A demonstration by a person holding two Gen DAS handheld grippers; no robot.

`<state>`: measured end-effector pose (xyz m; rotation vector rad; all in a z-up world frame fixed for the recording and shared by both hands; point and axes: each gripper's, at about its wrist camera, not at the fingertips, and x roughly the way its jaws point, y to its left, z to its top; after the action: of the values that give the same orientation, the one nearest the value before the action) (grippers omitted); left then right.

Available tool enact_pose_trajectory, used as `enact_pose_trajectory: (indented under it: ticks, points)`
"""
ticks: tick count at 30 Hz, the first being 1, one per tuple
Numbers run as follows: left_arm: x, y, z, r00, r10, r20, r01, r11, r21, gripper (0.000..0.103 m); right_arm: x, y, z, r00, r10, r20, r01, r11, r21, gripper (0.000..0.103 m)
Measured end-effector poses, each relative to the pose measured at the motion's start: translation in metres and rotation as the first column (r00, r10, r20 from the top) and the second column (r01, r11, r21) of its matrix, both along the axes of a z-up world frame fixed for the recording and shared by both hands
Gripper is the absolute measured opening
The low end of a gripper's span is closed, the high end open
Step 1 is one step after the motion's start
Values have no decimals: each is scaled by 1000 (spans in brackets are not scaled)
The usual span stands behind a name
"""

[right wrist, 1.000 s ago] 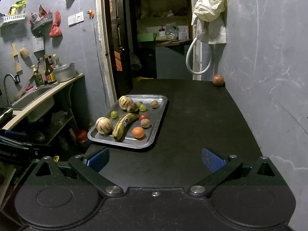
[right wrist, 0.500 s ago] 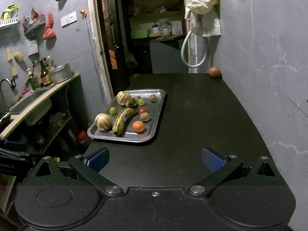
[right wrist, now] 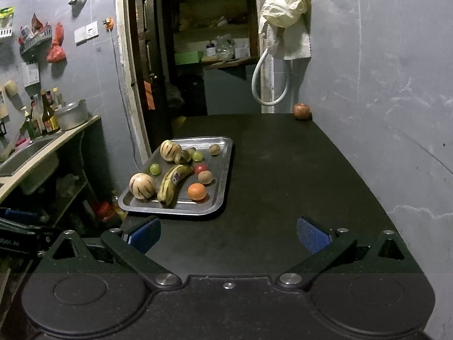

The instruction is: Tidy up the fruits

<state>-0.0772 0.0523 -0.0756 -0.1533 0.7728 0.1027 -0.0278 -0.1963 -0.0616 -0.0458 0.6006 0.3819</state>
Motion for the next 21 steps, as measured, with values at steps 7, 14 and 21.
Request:
enact_pose_trajectory:
  ticks: [7,14,21]
  points:
    - [5,7,-4,1000,-12,-8,12,1000,-9,102,1,5,-3,1000,-13,-7,13,1000,-6,102]
    - [6,9,-6,1000,-6,-12,6,1000,-11,102,5,9,-5,1000,-4,-18,4,1000,-10,102]
    - [8,9,-7,1000,4,-18,-4,1000,-12,102,7,11,-6,1000,1,-21,-1,1000,-12,102]
